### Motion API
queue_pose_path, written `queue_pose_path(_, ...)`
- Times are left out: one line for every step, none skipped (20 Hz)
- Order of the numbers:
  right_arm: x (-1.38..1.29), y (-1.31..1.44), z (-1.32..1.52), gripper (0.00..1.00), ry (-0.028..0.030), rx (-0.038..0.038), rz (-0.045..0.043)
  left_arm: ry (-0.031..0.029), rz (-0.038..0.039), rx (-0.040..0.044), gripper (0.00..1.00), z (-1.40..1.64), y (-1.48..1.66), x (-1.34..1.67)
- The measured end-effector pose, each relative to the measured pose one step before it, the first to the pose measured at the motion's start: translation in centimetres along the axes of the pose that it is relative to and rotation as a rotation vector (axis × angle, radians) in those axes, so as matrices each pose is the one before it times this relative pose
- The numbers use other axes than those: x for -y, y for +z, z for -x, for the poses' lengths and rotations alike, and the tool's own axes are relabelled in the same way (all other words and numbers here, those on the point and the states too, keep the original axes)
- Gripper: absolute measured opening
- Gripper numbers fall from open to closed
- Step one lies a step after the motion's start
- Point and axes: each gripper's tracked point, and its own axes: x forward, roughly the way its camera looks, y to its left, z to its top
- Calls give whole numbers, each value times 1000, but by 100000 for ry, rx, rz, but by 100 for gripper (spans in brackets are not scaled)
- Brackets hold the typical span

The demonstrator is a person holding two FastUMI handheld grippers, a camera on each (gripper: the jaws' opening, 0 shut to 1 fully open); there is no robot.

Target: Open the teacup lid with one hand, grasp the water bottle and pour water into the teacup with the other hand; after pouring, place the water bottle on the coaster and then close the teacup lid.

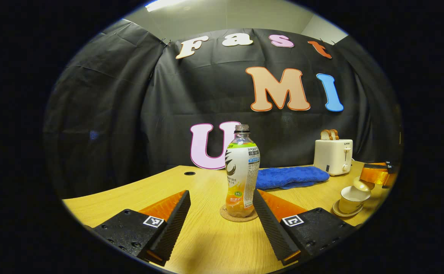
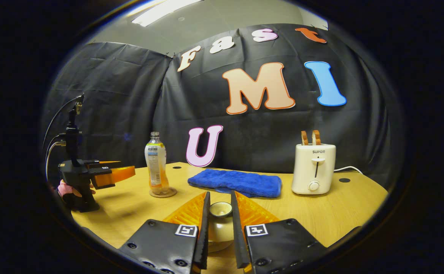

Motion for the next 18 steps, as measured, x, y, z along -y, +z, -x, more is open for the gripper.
queue_pose_path(-499,-45,-225,32,1219,-371,-173,637,-30,-158,96,221,17,-233)
queue_pose_path(-363,-97,-199,32,563,-861,64,705,-24,75,96,330,-2,-201)
queue_pose_path(-97,-330,-195,32,9,-1334,171,607,-51,112,96,343,38,-256)
queue_pose_path(-107,-248,-102,32,306,-1312,-175,588,128,860,96,334,196,-240)
queue_pose_path(-189,-152,-163,32,230,-1301,-4,123,-237,-561,95,92,-123,-144)
queue_pose_path(93,-84,-125,32,-169,-1221,-94,-448,220,151,95,89,-81,108)
queue_pose_path(-73,-200,-134,32,218,-1194,-119,-44,-277,-310,95,-79,39,-21)
queue_pose_path(-54,-179,-106,32,241,-1306,-32,-32,88,70,95,123,-29,36)
queue_pose_path(-136,-232,-69,32,351,-1453,144,-7,80,123,95,-79,67,-6)
queue_pose_path(-143,-253,-50,32,756,-1587,128,-36,-120,-164,95,18,-98,-51)
queue_pose_path(-167,-276,-92,32,526,-1498,204,-85,73,82,95,-20,44,31)
queue_pose_path(109,10,89,32,-175,-385,-11,-32,-4,-10,95,7,16,26)
queue_pose_path(-51,-9,47,32,-37,-318,-274,-70,-37,-44,95,4,-35,26)
queue_pose_path(106,-25,-29,32,-220,-268,-475,-100,71,52,95,-15,-29,3)
queue_pose_path(47,-121,-4,34,22,-196,-523,-44,-12,-47,95,-22,38,-67)
queue_pose_path(62,19,44,35,-29,-298,-313,-5,7,-18,95,12,-32,13)
queue_pose_path(14,-93,-56,37,142,-19,-308,-52,25,55,95,41,85,-8)
queue_pose_path(29,158,45,37,55,-4,-295,-45,-16,-57,95,-90,-81,34)
